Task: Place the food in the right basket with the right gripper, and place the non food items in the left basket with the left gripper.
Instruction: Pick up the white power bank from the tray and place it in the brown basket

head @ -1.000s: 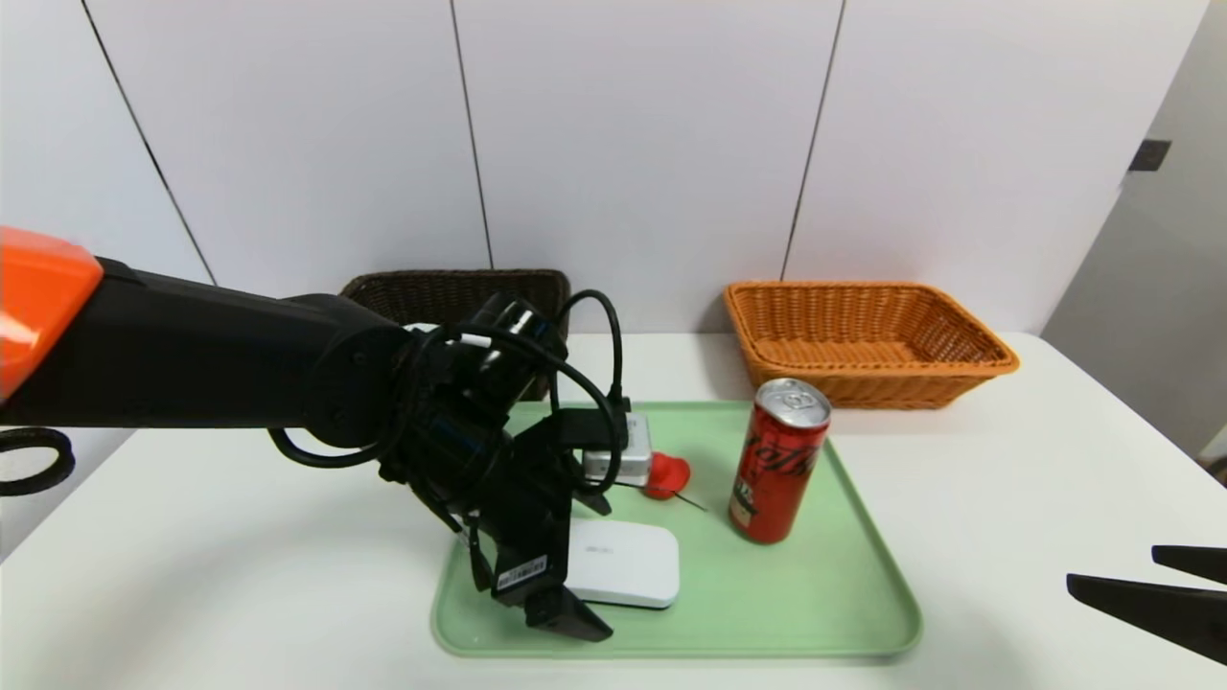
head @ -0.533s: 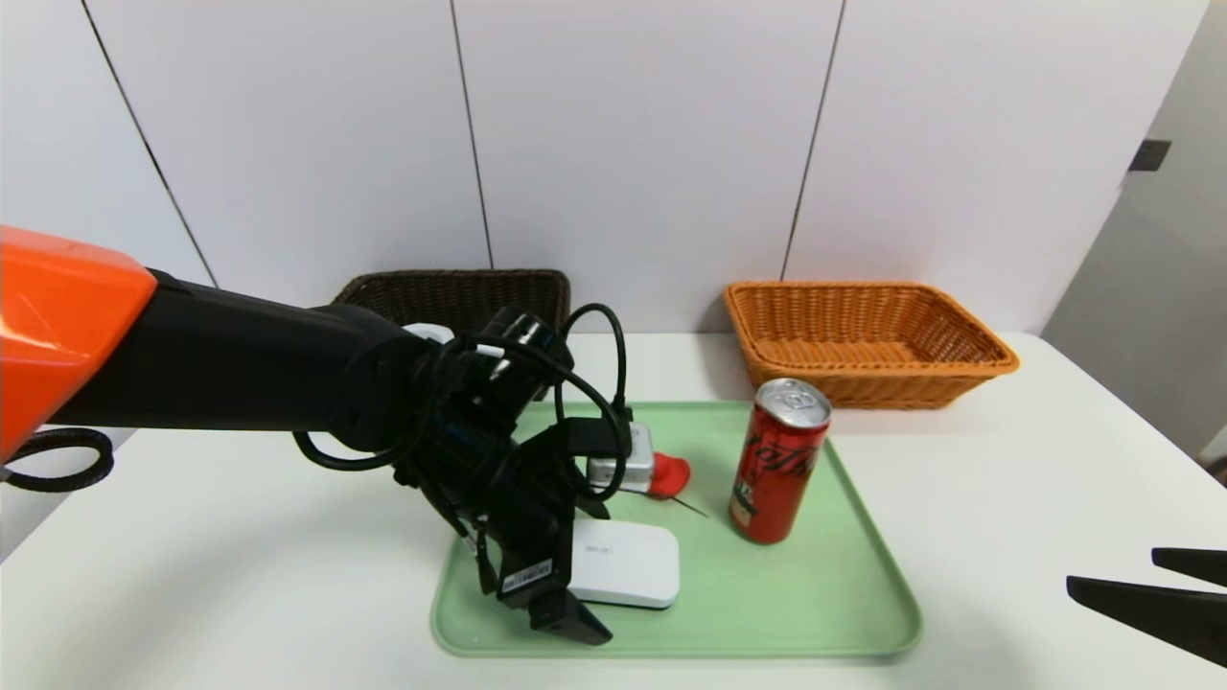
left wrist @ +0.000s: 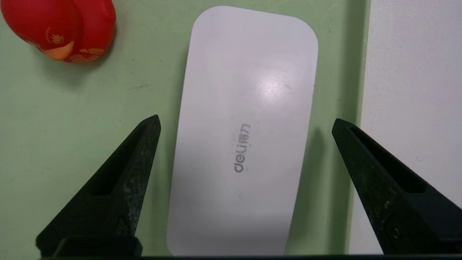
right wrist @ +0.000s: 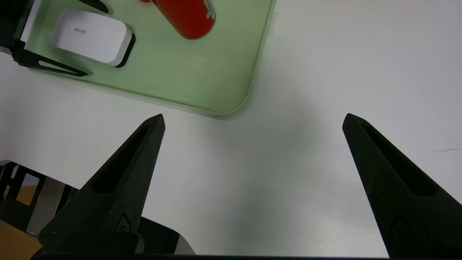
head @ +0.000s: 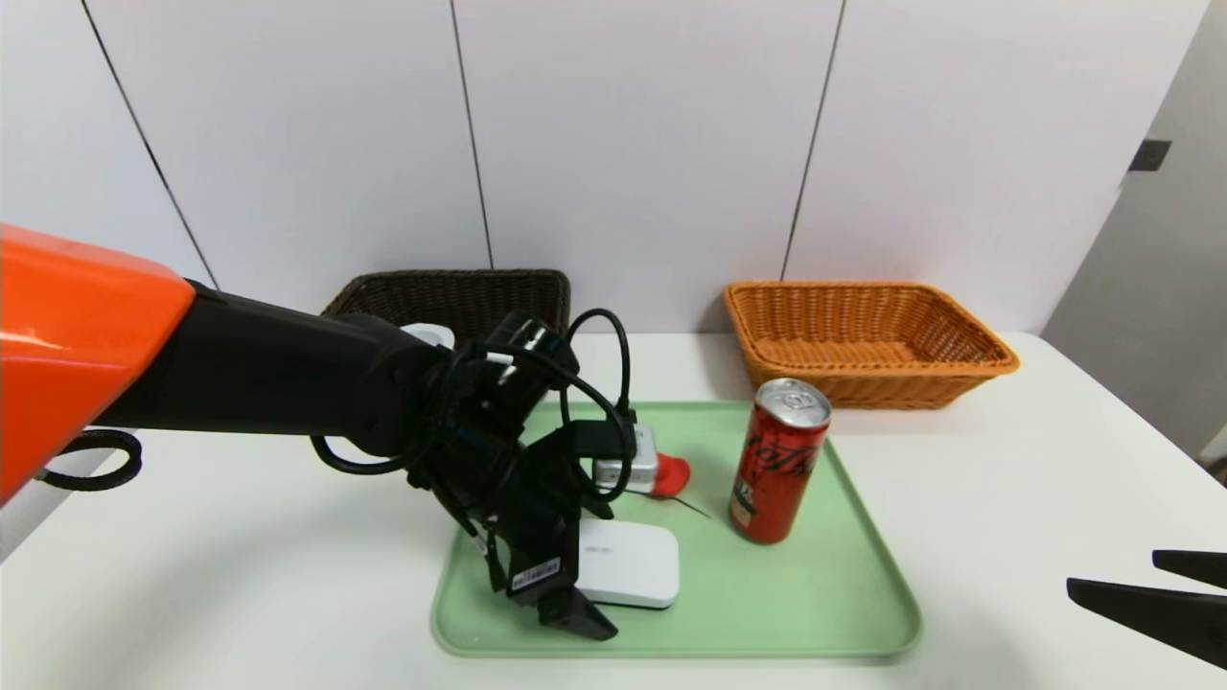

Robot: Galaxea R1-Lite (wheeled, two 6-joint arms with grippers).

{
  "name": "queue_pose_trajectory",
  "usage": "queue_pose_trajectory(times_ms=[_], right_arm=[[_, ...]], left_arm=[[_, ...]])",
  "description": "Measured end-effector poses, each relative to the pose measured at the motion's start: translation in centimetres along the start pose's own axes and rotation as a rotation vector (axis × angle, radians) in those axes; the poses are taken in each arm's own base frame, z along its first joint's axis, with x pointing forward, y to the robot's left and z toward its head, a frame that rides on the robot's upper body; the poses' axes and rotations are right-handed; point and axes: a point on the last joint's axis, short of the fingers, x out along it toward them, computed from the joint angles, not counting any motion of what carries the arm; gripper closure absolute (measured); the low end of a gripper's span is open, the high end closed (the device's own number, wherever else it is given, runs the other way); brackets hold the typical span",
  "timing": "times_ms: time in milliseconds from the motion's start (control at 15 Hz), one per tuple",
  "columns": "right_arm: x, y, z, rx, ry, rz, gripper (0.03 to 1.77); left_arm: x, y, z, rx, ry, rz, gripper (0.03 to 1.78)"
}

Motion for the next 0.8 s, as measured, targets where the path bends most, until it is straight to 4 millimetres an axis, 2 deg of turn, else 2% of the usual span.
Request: queue_pose_trajectory(times_ms=[200,267,533,800], right_arm=[[-0.1,0.0,0.0,-0.002,-0.005,0.000,0.10],[-0.2,0.0,0.0,-0.002,-0.007,0.000,0.10],[-0.2,0.0,-0.1,-0.003,-0.010,0.001,0.10],[-0.3,0.1,-0.1,-0.003,-0.012,0.001,0.10]], left_arm=[[0.3,0.1,-0.2,-0.002,0.012,0.009,0.70],[0.4,0.1,-0.2,-0.003,0.014,0.008,0.77],[0.0,-0.1,-0.2,-0.003,0.013,0.013,0.80],[-2.4,-0.4,0.9,-0.016,-0.037,0.075,0.80]])
